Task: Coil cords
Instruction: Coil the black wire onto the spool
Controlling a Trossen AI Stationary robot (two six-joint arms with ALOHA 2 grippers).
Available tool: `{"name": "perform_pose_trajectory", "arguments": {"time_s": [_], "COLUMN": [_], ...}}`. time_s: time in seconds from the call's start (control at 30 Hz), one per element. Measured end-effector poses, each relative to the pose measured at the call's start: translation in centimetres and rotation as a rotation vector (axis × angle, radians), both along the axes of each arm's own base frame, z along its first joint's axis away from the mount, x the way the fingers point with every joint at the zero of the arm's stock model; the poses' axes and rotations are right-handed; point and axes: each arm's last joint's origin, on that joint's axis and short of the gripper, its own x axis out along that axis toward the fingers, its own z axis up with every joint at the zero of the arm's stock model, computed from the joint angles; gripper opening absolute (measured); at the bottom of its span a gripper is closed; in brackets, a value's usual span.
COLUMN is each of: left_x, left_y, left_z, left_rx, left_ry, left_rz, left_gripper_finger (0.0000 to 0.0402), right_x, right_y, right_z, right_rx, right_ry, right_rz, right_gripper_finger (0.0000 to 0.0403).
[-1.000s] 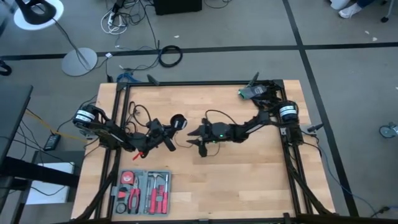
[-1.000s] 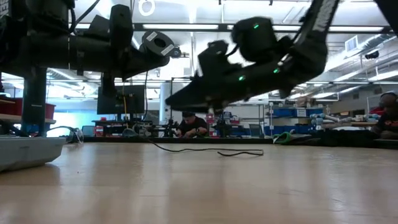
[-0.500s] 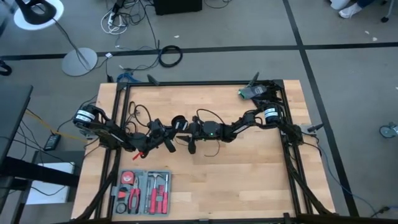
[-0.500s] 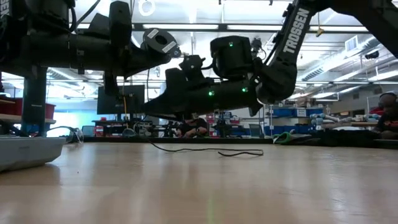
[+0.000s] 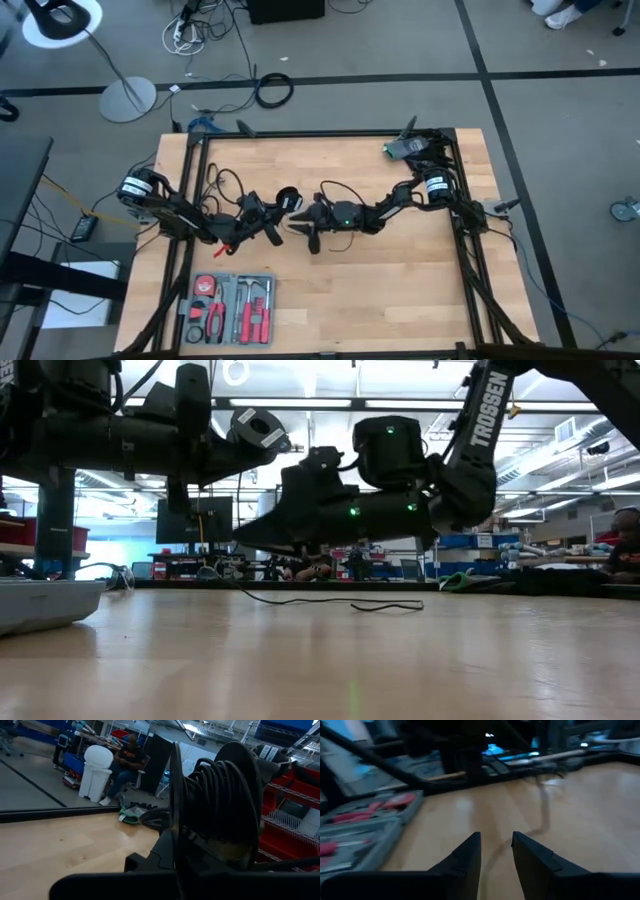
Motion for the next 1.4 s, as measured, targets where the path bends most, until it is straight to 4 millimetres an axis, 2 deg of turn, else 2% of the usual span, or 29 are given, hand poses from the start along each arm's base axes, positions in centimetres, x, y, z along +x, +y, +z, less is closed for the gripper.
{"name": "perform_pose_trajectory", "arguments": {"time_s": [0.17,0.33,0.5,0.73,0.9,1.1,1.27,1.4], "left_x": [0.0,0.2,0.4,0.4,0.4,0.4,0.0,-0.2], "left_y": [0.0,-0.1,-0.2,-0.2,-0.2,-0.4,-0.8,-1.0], "left_z": [0.0,0.2,0.3,0.3,0.3,0.3,0.0,-0.6], "left_rx": [0.000,-0.001,0.003,0.003,0.000,0.003,0.004,0.010], "left_ry": [0.002,-0.006,-0.011,-0.013,-0.015,-0.016,0.008,0.062], "left_rz": [0.000,-0.001,-0.021,-0.025,-0.030,-0.044,-0.029,-0.002], "left_gripper_finger": [0.0000,0.0000,0.0000,0.0000,0.0000,0.0000,0.0000,0.0000], "right_x": [-0.3,0.6,1.1,1.1,1.1,1.0,-0.8,-3.6], "right_y": [-0.5,-0.9,-1.4,-1.5,-2.2,-3.0,-3.2,-3.2], "right_z": [-0.2,0.7,0.6,0.7,0.5,0.5,1.4,3.1], "right_rx": [-0.012,-0.057,-0.047,-0.052,-0.031,0.009,0.047,0.021], "right_ry": [0.002,-0.022,0.025,0.019,0.034,0.045,0.180,0.259], "right_rz": [-0.072,-0.066,-0.077,-0.077,-0.071,-0.094,-0.164,-0.221], "right_gripper_finger": [0.0107,0.0106,0.0098,0.0067,0.0010,0.0003,0.0001,0.0001]}}
